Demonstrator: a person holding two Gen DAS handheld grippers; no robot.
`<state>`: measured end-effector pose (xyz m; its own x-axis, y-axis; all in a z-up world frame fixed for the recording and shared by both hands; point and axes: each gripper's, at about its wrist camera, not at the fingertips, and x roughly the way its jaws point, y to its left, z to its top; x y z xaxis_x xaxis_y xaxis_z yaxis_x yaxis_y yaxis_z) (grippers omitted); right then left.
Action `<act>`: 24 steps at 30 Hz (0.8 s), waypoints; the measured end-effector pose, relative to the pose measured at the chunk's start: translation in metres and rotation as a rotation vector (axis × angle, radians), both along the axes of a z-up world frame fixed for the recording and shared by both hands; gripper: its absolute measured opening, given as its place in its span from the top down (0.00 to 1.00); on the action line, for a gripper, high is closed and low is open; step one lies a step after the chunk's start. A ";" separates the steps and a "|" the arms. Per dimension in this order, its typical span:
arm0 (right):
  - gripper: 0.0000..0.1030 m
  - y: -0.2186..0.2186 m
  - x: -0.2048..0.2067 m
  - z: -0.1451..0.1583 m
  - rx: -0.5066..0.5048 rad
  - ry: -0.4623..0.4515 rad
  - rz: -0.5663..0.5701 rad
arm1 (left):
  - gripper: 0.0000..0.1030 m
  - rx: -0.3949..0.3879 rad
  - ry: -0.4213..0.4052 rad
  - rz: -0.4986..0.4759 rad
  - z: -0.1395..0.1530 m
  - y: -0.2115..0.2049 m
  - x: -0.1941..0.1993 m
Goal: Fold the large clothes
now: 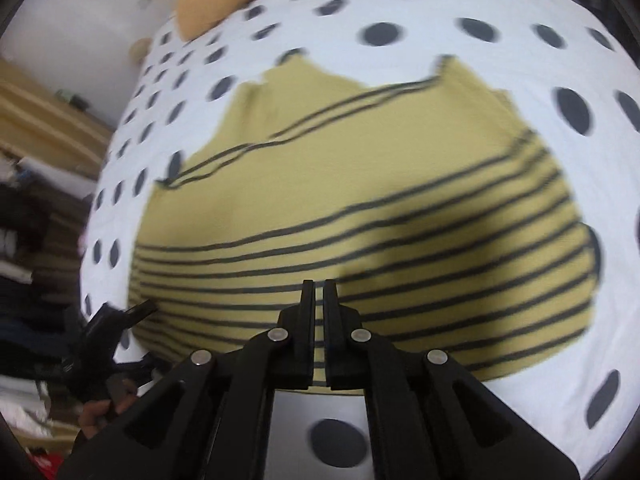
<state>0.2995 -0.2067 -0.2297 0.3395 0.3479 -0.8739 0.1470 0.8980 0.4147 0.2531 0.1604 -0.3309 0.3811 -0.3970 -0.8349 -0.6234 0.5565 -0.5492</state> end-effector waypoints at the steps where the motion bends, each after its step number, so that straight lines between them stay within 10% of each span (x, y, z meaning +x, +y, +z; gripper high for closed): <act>1: 0.97 0.017 0.004 -0.003 0.000 -0.006 0.037 | 0.43 -0.012 -0.008 0.005 0.001 0.002 -0.002; 3: 0.97 0.035 0.007 -0.019 0.012 0.020 0.070 | 0.69 -0.053 -0.025 0.005 -0.001 0.006 -0.006; 6: 0.98 0.045 0.011 -0.064 -0.023 0.136 0.076 | 0.78 -0.058 -0.051 -0.017 0.004 0.009 -0.006; 12: 0.97 0.038 0.010 -0.034 0.146 0.013 0.013 | 0.81 -0.037 -0.107 -0.037 0.029 0.003 -0.004; 18: 0.95 0.045 0.013 -0.087 0.133 0.089 0.052 | 0.81 -0.017 -0.082 -0.035 0.030 0.002 -0.006; 24: 0.86 0.010 0.001 -0.050 0.127 0.034 -0.026 | 0.81 -0.019 -0.083 -0.032 0.030 0.004 -0.004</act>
<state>0.3005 -0.1963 -0.2792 0.3208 0.4482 -0.8344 0.1859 0.8340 0.5195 0.2491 0.1645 -0.3013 0.4355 -0.4255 -0.7933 -0.5575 0.5643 -0.6088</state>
